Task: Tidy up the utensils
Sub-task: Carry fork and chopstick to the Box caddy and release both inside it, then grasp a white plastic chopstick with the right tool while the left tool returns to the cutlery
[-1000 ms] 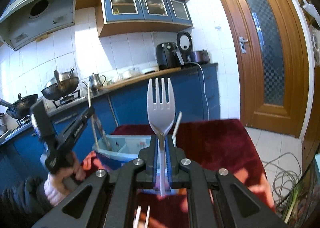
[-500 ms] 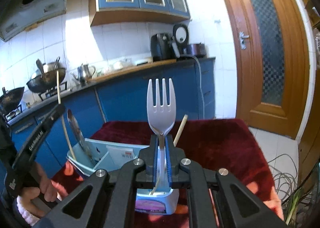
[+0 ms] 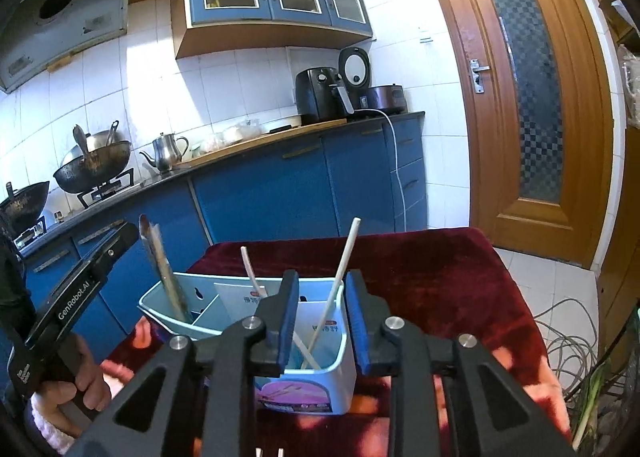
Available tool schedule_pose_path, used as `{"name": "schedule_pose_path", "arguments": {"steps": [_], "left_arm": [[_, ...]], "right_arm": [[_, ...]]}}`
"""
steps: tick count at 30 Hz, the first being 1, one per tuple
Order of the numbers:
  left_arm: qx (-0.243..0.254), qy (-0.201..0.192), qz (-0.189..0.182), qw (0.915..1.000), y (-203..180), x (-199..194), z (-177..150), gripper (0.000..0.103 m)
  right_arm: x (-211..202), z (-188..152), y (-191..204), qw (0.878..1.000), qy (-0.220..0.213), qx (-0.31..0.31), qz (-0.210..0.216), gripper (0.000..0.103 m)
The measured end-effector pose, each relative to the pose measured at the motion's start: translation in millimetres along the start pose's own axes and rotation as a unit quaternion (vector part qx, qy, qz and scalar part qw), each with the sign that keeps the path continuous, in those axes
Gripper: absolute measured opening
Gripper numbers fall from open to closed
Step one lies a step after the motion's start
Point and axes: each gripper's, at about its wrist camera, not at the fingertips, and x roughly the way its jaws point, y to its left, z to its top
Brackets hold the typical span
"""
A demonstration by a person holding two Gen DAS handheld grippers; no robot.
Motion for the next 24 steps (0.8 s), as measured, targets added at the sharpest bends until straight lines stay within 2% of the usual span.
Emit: {"name": "schedule_pose_path", "arguments": {"steps": [14,24], "left_arm": [[0.009,0.048,-0.025,0.9985,-1.1,-48.8,13.1,0.042],[0.021,0.088,-0.028,0.9955,-3.8,-80.8,4.2,0.043]], "right_arm": [[-51.6,-7.6,7.8,1.0,0.011,-0.001,-0.005,0.029],[-83.0,-31.3,10.8,0.999,0.038,0.014,-0.01,0.033]]}}
